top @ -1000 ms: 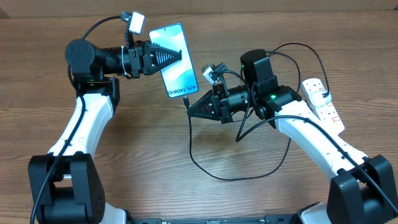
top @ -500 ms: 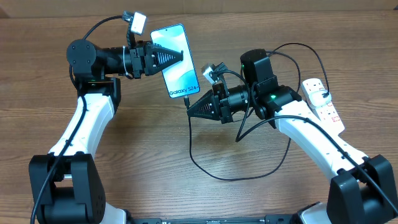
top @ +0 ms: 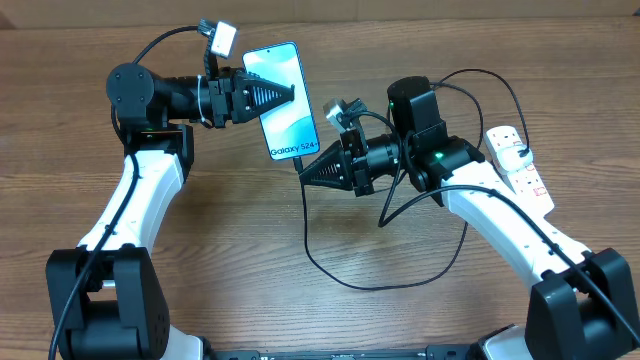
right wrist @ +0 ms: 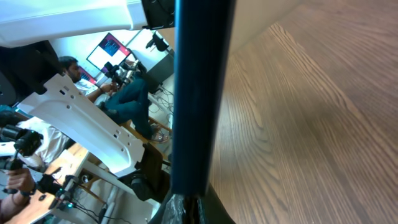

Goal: Plug charger to phone and switch on socket

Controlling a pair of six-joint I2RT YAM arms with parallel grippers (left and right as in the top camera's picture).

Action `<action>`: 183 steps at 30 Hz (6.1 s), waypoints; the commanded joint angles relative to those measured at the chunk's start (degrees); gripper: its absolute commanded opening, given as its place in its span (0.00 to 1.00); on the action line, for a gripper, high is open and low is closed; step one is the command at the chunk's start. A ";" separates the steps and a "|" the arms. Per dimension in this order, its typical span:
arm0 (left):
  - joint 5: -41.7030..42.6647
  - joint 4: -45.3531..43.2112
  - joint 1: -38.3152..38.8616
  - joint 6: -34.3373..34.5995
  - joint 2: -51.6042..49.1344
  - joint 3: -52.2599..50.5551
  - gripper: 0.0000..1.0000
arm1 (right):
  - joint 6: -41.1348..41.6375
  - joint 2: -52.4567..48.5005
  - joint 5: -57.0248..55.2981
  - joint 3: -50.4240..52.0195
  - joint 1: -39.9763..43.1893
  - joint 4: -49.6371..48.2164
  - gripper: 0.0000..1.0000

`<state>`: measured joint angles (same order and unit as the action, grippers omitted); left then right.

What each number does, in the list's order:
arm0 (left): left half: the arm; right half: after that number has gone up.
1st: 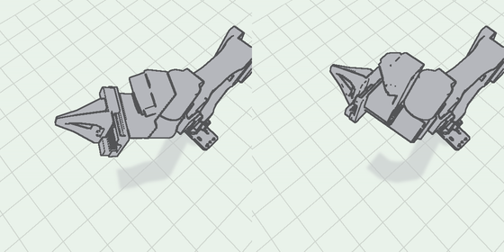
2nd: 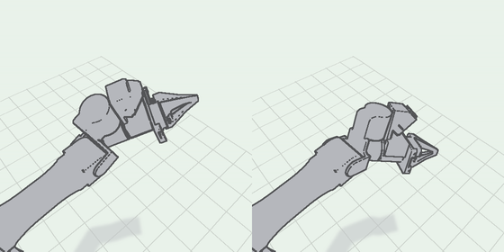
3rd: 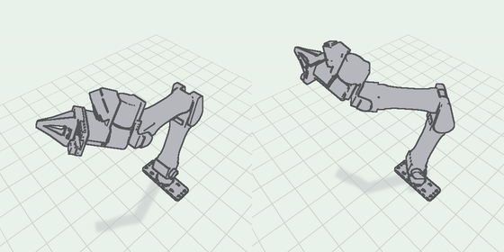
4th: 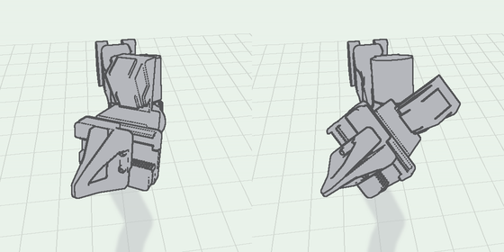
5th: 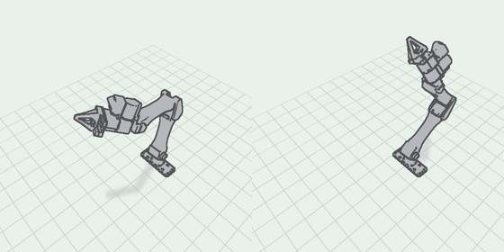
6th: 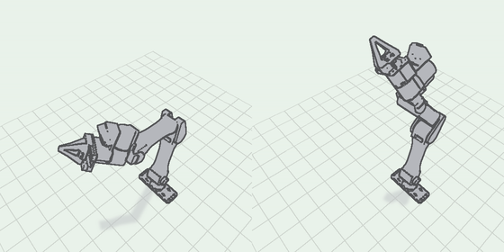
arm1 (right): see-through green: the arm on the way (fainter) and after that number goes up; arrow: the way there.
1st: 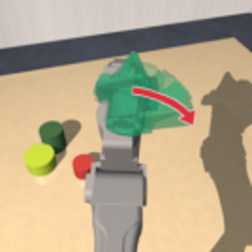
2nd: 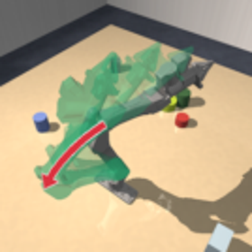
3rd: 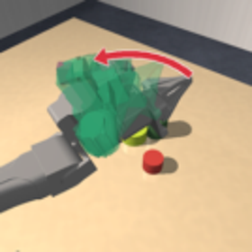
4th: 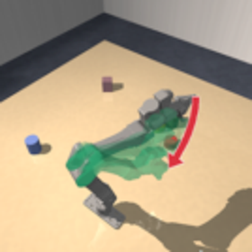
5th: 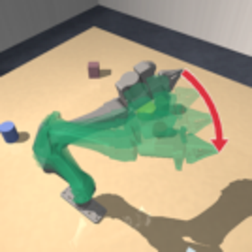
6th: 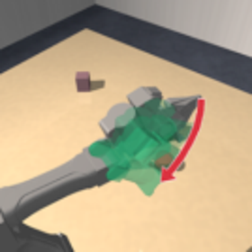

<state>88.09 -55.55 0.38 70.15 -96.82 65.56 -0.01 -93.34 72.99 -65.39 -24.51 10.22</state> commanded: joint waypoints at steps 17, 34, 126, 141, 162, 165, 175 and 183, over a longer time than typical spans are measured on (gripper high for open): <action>-6.32 10.19 -0.15 -15.45 0.07 0.59 0.04 | -0.52 3.48 -13.84 -2.36 -0.11 9.99 0.71; -16.13 30.40 0.87 -25.07 0.07 0.59 0.04 | 0.17 7.32 -78.29 -2.51 -19.65 14.95 0.62; -39.67 96.13 -4.00 -74.62 -19.32 0.26 0.04 | 11.10 20.35 -78.95 -7.43 -17.07 13.29 0.91; -43.34 95.76 -4.02 -79.34 -19.37 0.22 0.09 | 10.91 20.31 -80.91 -7.43 -16.96 13.70 0.93; -41.81 101.37 -3.74 -90.25 -19.45 0.22 0.27 | 10.93 19.65 -80.89 -7.43 -16.96 12.41 0.98; -42.58 101.39 -3.74 -89.20 -19.45 0.22 0.34 | 10.93 19.32 -80.91 -7.43 -16.96 12.37 0.98; -49.96 101.18 -3.76 -86.71 -19.45 0.33 0.38 | 10.93 18.18 -80.91 -7.43 -16.96 11.15 0.99; -50.97 100.41 -3.76 -86.90 -19.45 1.20 0.38 | 10.93 17.11 -80.91 -7.43 -16.96 10.10 1.00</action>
<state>43.33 45.60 -3.73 -16.69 -115.52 65.93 10.70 -76.05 -7.35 -72.42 -41.67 20.95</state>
